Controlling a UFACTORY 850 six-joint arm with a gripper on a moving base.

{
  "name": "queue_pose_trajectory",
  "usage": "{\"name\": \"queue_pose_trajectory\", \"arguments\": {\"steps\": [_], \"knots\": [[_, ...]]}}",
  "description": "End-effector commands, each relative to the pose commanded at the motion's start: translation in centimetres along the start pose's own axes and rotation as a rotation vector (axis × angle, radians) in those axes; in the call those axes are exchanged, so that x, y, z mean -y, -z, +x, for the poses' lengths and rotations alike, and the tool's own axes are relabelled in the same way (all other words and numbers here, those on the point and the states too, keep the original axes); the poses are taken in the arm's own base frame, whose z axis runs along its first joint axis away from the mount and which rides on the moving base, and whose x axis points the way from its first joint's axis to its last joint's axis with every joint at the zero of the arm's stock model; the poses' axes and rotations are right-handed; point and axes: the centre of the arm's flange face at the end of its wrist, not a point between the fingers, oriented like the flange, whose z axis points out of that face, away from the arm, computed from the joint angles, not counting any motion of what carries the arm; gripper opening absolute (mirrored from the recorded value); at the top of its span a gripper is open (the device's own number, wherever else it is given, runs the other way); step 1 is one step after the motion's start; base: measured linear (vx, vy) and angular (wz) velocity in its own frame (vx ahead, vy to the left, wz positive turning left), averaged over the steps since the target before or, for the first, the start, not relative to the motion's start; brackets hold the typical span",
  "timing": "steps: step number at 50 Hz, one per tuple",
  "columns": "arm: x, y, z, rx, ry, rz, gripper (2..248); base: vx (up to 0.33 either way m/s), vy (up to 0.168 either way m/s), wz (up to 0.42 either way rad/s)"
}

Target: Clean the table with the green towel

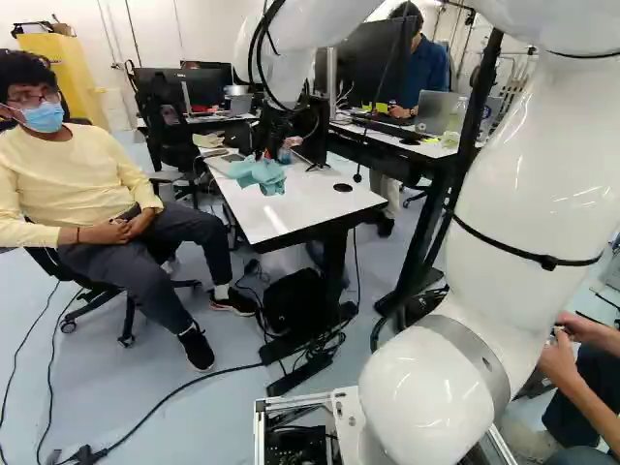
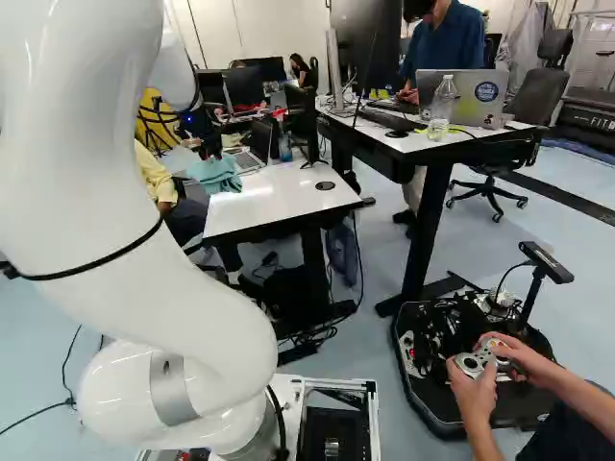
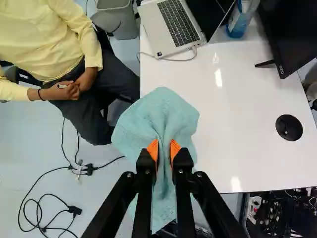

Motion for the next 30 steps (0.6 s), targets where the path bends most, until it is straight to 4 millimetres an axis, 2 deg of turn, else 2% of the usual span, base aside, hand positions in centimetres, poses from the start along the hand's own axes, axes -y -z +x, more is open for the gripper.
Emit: {"name": "queue_pose_trajectory", "arguments": {"steps": [14, 30], "knots": [[0.3, 0.6, -1.0, 0.002, 0.006, 0.004, 51, 0.0, 0.0, 0.0], [1.0, 1.9, -3.0, 0.003, 0.019, 0.013, 51, 0.0, 0.0, 0.0]]}}
